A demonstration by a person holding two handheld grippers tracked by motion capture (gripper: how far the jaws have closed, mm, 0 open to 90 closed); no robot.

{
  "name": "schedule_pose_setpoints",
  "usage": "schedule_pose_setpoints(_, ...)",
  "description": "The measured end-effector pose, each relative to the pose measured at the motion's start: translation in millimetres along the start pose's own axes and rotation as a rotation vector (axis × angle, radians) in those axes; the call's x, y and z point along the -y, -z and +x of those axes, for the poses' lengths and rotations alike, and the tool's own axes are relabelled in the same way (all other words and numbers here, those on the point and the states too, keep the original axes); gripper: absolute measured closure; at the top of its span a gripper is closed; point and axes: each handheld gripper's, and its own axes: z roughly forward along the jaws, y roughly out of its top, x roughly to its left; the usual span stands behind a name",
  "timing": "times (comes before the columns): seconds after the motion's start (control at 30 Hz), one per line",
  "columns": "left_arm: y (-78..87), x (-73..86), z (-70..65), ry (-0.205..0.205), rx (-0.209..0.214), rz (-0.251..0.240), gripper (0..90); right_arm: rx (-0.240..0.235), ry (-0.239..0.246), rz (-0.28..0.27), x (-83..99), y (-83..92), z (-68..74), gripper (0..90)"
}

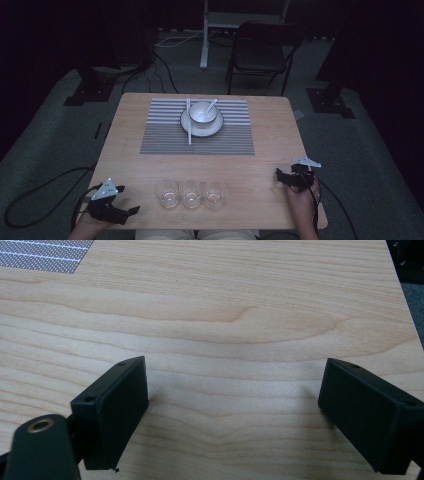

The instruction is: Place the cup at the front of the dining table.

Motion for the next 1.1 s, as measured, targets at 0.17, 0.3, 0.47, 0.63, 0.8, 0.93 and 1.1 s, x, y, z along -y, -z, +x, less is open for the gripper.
schedule_pose_setpoints(0.17,-8.7,-2.4,-3.4,-0.005,0.016,0.001,1.3,0.0,0.0,0.0,0.0,0.0,0.0,11.9)
schedule_pose_setpoints(0.3,-13.9,-5.9,-6.7,-0.014,0.037,-0.001,1.3,0.0,0.0,0.0,0.0,0.0,0.0,11.9)
schedule_pose_setpoints(0.47,-20.6,-12.2,-9.3,-0.032,0.061,-0.007,1.3,0.0,0.0,0.0,0.0,0.0,0.0,11.9)
schedule_pose_setpoints(0.63,-28.5,-15.4,-11.7,-0.042,0.072,0.012,1.3,0.0,0.0,0.0,0.0,0.0,0.0,11.9)
schedule_pose_setpoints(0.8,-37.0,-22.6,-17.0,-0.059,0.106,0.013,1.3,0.0,0.0,0.0,0.0,0.0,0.0,11.9)
schedule_pose_setpoints(0.93,-41.3,-26.1,-20.2,-0.075,0.12,0.017,1.3,0.0,0.0,0.0,0.0,0.0,0.0,11.9)
schedule_pose_setpoints(1.1,-49.0,-31.5,-26.8,-0.092,0.141,0.02,1.3,0.0,0.0,0.0,0.0,0.0,0.0,11.9)
